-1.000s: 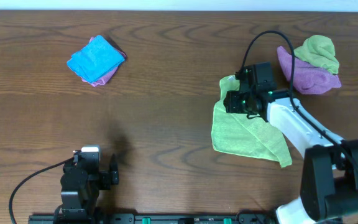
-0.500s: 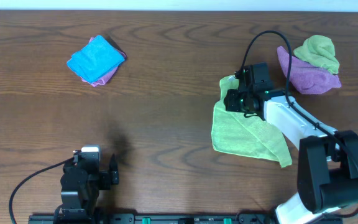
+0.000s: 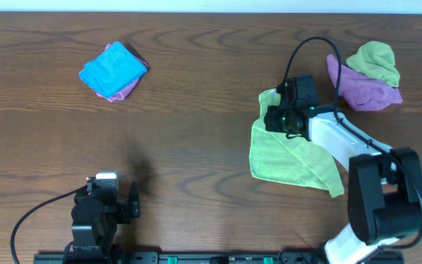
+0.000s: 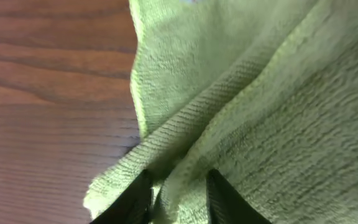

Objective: Fold the cloth

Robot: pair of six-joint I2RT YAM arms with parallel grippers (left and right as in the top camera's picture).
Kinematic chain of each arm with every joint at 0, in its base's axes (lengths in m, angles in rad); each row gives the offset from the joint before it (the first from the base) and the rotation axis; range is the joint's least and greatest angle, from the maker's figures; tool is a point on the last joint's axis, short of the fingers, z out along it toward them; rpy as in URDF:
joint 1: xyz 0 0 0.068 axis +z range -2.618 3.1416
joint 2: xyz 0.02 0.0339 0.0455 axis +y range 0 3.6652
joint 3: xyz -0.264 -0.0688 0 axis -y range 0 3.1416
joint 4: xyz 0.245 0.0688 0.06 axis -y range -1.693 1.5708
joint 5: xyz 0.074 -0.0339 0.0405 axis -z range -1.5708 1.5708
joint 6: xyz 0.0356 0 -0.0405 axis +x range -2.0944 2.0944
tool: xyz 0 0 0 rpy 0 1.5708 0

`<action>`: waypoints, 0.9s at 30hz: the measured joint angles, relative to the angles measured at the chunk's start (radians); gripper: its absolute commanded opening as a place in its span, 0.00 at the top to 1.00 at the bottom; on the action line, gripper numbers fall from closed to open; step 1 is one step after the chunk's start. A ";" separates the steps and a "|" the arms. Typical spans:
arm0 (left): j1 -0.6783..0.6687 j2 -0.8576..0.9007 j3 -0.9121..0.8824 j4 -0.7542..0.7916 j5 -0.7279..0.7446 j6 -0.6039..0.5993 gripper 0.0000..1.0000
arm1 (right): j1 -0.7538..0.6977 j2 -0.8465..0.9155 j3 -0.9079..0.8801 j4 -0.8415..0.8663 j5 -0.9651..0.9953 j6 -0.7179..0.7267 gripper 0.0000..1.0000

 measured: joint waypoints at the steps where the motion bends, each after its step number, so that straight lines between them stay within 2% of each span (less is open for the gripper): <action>1: 0.000 0.000 0.000 0.000 0.000 0.000 0.05 | 0.000 0.006 0.000 0.001 0.000 0.002 0.97; 10: 0.000 0.000 0.000 0.000 0.000 0.000 0.05 | 0.000 -0.003 0.015 -0.020 0.011 0.013 0.98; 18: 0.000 0.000 0.000 0.000 0.000 0.000 0.05 | -0.009 -0.145 0.086 -0.080 0.188 -0.034 0.99; 27: 0.000 0.000 0.000 0.000 0.000 0.000 0.05 | -0.158 -0.169 0.093 -0.169 0.394 -0.088 0.96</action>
